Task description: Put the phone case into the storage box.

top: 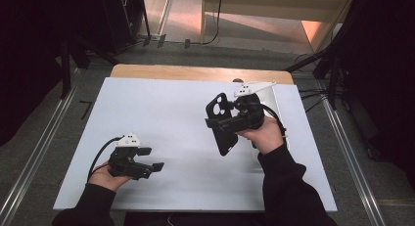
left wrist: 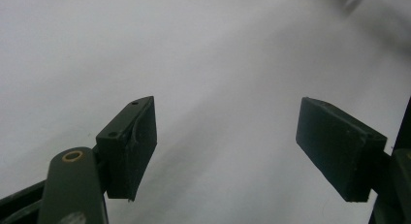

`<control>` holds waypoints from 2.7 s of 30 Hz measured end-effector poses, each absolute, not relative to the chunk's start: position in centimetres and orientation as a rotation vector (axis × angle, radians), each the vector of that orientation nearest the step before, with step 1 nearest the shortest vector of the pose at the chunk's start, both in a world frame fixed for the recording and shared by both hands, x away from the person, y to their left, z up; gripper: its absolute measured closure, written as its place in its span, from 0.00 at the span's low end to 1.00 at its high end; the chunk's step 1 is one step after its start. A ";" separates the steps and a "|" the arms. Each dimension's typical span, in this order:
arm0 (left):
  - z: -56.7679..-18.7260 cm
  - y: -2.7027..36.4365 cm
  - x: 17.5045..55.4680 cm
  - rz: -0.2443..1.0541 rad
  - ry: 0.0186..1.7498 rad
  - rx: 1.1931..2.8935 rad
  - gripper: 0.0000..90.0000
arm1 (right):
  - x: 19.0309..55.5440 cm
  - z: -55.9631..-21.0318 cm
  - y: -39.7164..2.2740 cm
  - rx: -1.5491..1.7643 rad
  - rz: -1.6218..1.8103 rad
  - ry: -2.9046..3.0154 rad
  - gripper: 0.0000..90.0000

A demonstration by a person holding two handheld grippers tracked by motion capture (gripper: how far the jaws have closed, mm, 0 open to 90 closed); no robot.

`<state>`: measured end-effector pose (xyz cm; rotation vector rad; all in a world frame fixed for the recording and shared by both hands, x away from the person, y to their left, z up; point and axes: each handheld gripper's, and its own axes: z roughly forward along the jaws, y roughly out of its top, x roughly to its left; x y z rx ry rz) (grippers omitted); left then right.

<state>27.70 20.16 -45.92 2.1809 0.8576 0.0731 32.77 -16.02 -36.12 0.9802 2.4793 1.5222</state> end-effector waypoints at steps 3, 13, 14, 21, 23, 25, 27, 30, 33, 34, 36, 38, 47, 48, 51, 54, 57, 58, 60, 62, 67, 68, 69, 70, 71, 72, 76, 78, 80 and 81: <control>-45.9 20.3 27.6 0.072 0.868 2.173 0.25 | 32.8 -35.8 -16.3 0.988 1.513 2.462 0.14; -45.8 20.7 27.6 0.061 0.873 2.161 0.25 | 33.2 -35.1 -17.8 1.032 1.483 2.394 0.14; -45.8 20.7 27.6 0.061 0.875 2.161 0.25 | 33.2 -35.0 -18.0 1.039 1.486 2.387 0.14; -45.7 20.9 27.7 0.061 0.885 2.154 0.25 | 33.2 -34.7 -19.0 1.070 1.470 2.346 0.14; -45.7 20.9 27.7 0.060 0.885 2.153 0.25 | 33.2 -34.6 -19.3 1.087 1.471 2.328 0.14; -45.7 20.9 27.7 0.060 0.886 2.152 0.25 | 33.3 -34.6 -19.7 1.099 1.468 2.310 0.14; -45.7 20.9 27.7 0.058 0.887 2.148 0.25 | 33.3 -34.6 -20.1 1.100 1.462 2.289 0.14; -45.7 21.0 27.7 0.057 0.887 2.146 0.25 | 33.4 -34.5 -20.7 1.129 1.456 2.269 0.14; -45.7 21.0 27.7 0.057 0.888 2.145 0.25 | 33.4 -34.4 -21.4 1.153 1.462 2.241 0.14; -45.7 21.0 27.7 0.055 0.890 2.145 0.25 | 33.4 -34.4 -21.7 1.161 1.462 2.228 0.14; -45.7 21.0 27.7 0.056 0.895 2.144 0.25 | 33.4 -34.3 -22.1 1.176 1.456 2.210 0.14; -45.7 21.0 27.8 0.053 0.895 2.148 0.25 | 33.4 -34.3 -22.6 1.196 1.450 2.193 0.14; -45.7 21.1 27.8 0.048 0.902 2.142 0.25 | 33.4 -34.2 -24.4 1.240 1.447 2.118 0.14; -45.7 21.1 27.9 0.044 0.905 2.137 0.25 | 33.4 -34.2 -24.5 1.254 1.443 2.112 0.14; -45.8 21.2 28.0 0.034 0.908 2.137 0.25 | 33.6 -34.2 -24.8 1.271 1.438 2.078 0.14; -45.7 21.2 28.0 0.037 0.909 2.138 0.25 | 34.0 -34.4 -24.9 1.286 1.424 2.054 0.14; -45.7 21.1 27.9 0.037 0.909 2.138 0.25 | 34.5 -34.5 -25.3 1.311 1.408 2.035 0.14; -45.7 21.1 27.9 0.038 0.909 2.138 0.25 | 34.6 -34.6 -25.4 1.329 1.410 2.025 0.14; -45.7 21.1 28.0 0.047 0.912 2.142 0.25 | 34.9 -34.7 -25.7 1.346 1.410 1.999 0.14; -45.8 21.1 28.0 0.046 0.913 2.138 0.25 | 35.2 -34.8 -26.0 1.367 1.405 1.978 0.14; -45.8 21.1 28.0 0.035 0.920 2.138 0.25 | 35.7 -34.9 -26.8 1.396 1.394 1.910 0.14; -45.8 21.1 28.0 0.036 0.917 2.136 0.25 | 35.9 -35.0 -26.8 1.405 1.389 1.899 0.14; -45.8 21.1 28.0 0.036 0.916 2.137 0.25 | 36.1 -35.1 -26.9 1.411 1.386 1.892 0.14; -45.8 21.1 28.0 0.036 0.914 2.139 0.25 | 36.3 -35.1 -26.9 1.417 1.381 1.892 0.14; -45.8 21.1 28.0 0.038 0.914 2.139 0.25 | 36.5 -35.1 -26.9 1.422 1.376 1.890 0.14; -45.8 21.1 28.0 0.038 0.914 2.138 0.25 | 36.7 -35.2 -26.9 1.426 1.366 1.890 0.14; -45.9 21.1 28.1 0.027 0.916 2.141 0.25 | 37.4 -35.3 -26.9 1.436 1.334 1.884 0.14; -45.9 21.1 28.1 0.026 0.913 2.146 0.25 | 37.7 -35.5 -27.0 1.446 1.333 1.871 0.14; -45.9 21.1 28.1 0.025 0.913 2.145 0.25 | 38.1 -35.5 -27.1 1.458 1.336 1.865 0.14; -45.9 21.1 28.1 0.027 0.913 2.145 0.25 | 38.2 -35.5 -27.0 1.458 1.329 1.865 0.14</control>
